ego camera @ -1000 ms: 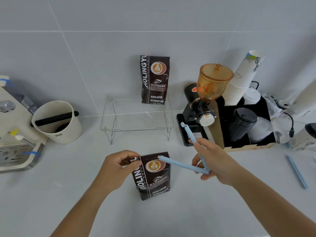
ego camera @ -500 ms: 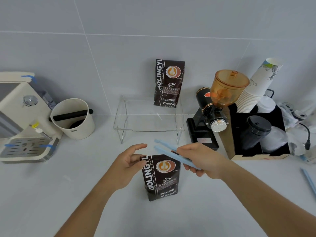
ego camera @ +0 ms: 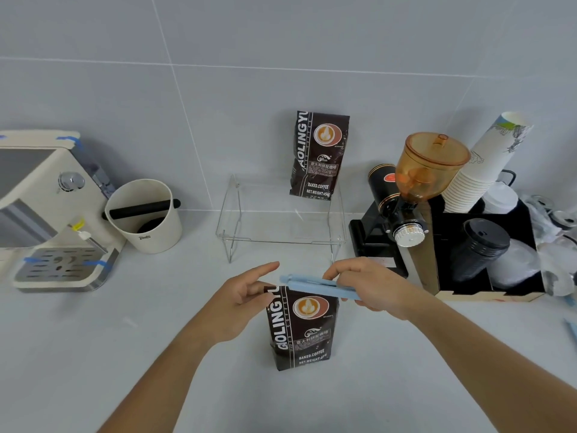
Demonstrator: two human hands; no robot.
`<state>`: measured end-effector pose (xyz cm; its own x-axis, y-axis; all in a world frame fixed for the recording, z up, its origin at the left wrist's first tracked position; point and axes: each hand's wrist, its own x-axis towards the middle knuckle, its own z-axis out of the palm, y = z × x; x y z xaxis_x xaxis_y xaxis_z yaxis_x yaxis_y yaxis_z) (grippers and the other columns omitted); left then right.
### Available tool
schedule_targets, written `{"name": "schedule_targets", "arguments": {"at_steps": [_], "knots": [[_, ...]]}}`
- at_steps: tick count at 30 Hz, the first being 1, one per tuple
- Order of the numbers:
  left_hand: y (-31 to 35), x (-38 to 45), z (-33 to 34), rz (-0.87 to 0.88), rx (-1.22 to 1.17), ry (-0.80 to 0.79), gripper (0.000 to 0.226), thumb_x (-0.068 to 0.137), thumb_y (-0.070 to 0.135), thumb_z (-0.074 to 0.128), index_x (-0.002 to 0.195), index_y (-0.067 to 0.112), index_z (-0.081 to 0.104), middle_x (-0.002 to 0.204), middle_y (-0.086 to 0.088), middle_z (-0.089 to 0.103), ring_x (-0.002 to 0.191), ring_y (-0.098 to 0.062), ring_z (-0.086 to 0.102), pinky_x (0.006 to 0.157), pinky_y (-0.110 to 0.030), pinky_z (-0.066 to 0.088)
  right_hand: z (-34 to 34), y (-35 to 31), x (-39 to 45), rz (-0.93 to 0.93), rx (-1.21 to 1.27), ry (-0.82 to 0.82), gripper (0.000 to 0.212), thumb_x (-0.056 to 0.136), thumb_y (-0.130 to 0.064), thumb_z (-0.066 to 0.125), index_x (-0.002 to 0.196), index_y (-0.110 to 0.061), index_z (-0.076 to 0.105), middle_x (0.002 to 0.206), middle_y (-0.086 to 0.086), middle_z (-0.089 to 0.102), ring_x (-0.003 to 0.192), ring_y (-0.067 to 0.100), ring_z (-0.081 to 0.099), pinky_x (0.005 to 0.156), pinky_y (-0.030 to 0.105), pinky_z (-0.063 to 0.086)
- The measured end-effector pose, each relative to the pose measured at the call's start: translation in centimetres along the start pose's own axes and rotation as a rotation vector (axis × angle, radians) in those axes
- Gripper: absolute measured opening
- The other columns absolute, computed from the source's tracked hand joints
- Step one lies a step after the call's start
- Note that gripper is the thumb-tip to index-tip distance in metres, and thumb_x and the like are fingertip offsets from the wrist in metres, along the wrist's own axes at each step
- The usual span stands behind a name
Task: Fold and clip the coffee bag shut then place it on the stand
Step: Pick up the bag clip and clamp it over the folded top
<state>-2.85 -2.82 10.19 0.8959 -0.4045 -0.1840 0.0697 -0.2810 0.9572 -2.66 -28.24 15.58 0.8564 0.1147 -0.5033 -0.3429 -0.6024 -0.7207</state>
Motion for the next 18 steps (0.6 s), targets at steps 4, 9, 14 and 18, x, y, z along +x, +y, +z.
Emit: {"name": "schedule_targets", "arguments": {"at_steps": [4, 9, 14, 18], "knots": [[-0.2, 0.1, -0.1, -0.018, 0.018, -0.005, 0.051, 0.096, 0.005, 0.052, 0.129, 0.044, 0.049, 0.109, -0.001, 0.077, 0.108, -0.012, 0.068, 0.103, -0.033, 0.046, 0.1, -0.5, 0.2, -0.076, -0.074, -0.012, 0.036, 0.095, -0.013, 0.041, 0.085, -0.029, 0.072, 0.084, -0.011, 0.062, 0.073, 0.01, 0.052, 0.056, 0.021, 0.039], [-0.1, 0.3, 0.0, -0.035, 0.022, -0.004, 0.045, 0.095, 0.003, 0.054, 0.124, 0.037, 0.058, 0.107, 0.008, 0.077, 0.105, -0.009, 0.069, 0.099, -0.029, 0.048, 0.5, -1.2, 0.9, -0.158, -0.117, -0.037, 0.039, 0.096, -0.012, 0.039, 0.086, -0.026, 0.074, 0.085, -0.019, 0.066, 0.08, 0.002, 0.059, 0.061, 0.012, 0.043], [-0.3, 0.3, 0.0, -0.034, 0.006, 0.072, 0.036, 0.091, 0.008, 0.06, 0.1, 0.041, 0.071, 0.102, 0.001, 0.078, 0.099, -0.025, 0.07, 0.095, -0.046, 0.05, 1.0, -1.3, 1.6, -0.209, -0.108, -0.059, 0.039, 0.097, -0.014, 0.04, 0.083, -0.031, 0.072, 0.092, -0.01, 0.071, 0.088, 0.005, 0.064, 0.077, 0.022, 0.05], [-0.5, 0.4, 0.1, -0.034, -0.004, 0.085, 0.026, 0.093, 0.006, 0.058, 0.1, 0.029, 0.07, 0.098, 0.0, 0.079, 0.091, -0.018, 0.071, 0.091, -0.044, 0.051, 0.2, -0.2, 1.2, -0.196, -0.057, -0.041, 0.033, 0.099, -0.017, 0.041, 0.101, -0.023, 0.073, 0.093, -0.009, 0.066, 0.074, 0.009, 0.059, 0.053, 0.012, 0.046]]}}
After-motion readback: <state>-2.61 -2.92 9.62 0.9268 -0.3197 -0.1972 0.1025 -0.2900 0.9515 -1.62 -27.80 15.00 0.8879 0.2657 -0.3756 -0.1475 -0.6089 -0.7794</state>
